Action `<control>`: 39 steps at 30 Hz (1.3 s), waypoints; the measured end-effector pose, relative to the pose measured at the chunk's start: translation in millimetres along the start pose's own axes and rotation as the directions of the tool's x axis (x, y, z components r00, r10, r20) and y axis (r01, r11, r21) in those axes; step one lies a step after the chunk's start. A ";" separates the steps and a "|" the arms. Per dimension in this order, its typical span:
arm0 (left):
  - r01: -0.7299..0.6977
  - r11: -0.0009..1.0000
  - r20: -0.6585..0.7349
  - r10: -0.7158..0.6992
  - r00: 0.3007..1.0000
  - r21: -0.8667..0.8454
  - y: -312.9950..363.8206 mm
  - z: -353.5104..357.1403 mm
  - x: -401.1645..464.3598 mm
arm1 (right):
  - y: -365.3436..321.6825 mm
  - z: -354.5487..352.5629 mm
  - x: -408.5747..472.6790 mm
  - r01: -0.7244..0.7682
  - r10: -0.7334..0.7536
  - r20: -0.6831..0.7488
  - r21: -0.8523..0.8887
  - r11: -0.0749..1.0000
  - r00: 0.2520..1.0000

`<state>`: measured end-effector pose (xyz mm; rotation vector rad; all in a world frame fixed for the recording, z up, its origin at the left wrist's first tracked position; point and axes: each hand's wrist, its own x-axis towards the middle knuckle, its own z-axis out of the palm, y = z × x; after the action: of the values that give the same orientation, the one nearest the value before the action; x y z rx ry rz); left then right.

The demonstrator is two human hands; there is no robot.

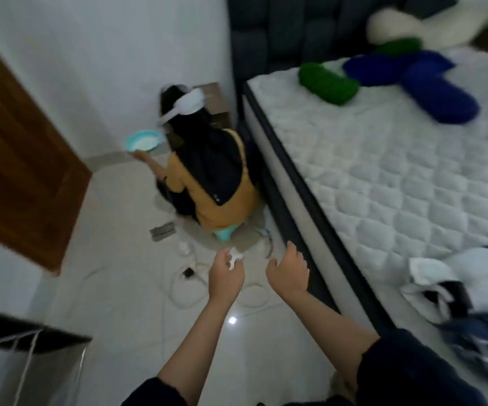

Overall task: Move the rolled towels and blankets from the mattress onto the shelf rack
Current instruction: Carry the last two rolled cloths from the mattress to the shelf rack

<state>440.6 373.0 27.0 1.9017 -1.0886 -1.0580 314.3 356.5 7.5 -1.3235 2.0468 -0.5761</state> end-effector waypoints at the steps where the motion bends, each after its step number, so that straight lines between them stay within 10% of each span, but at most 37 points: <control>1: -0.035 0.999 0.072 0.034 0.997 0.011 15.6 30.2 0.3 | 18.8 -23.7 10.4 -0.054 0.055 -0.053 0.009 0.998 0.997; 13: -0.323 0.933 0.656 0.145 0.740 0.159 116.9 334.1 -63.5 | 246.4 -229.3 49.9 -0.650 0.685 -0.360 0.232 0.723 0.634; 24: -0.629 0.678 0.822 0.062 0.565 0.381 134.1 473.3 -98.4 | 339.7 -263.7 53.5 -0.719 0.924 -0.263 0.581 0.381 0.277; 32: -0.702 0.396 0.794 -0.140 0.591 0.592 122.9 526.4 -83.3 | 360.8 -248.0 65.1 -0.659 0.920 -0.219 0.646 0.386 0.325; 39: -0.678 0.426 0.766 -0.061 0.640 0.600 111.5 547.6 -79.2 | 373.9 -247.7 65.4 -0.627 0.889 -0.290 0.631 0.456 0.355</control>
<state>-108.2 307.7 -87.6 1.7378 -2.8303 -1.0751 -120.2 452.6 -78.8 0.2884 2.5087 -0.9509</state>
